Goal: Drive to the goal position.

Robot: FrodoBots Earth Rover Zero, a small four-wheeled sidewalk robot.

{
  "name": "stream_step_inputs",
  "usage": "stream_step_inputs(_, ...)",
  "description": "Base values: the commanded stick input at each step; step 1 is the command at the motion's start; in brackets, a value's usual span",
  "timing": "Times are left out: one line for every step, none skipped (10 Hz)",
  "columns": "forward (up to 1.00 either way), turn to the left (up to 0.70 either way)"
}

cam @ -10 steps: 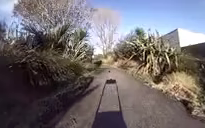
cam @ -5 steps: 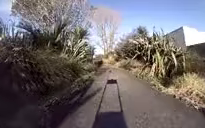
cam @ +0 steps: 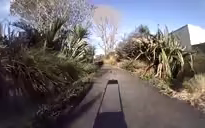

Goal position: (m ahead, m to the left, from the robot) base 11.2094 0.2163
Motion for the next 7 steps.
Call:
stream_step_inputs(0.7,0.0)
stream_step_inputs(0.7,0.0)
stream_step_inputs(0.7,0.0)
stream_step_inputs(0.85,-0.34)
stream_step_inputs(0.85,-0.34)
stream_step_inputs(0.85,-0.34)
stream_step_inputs(0.85,-0.3)
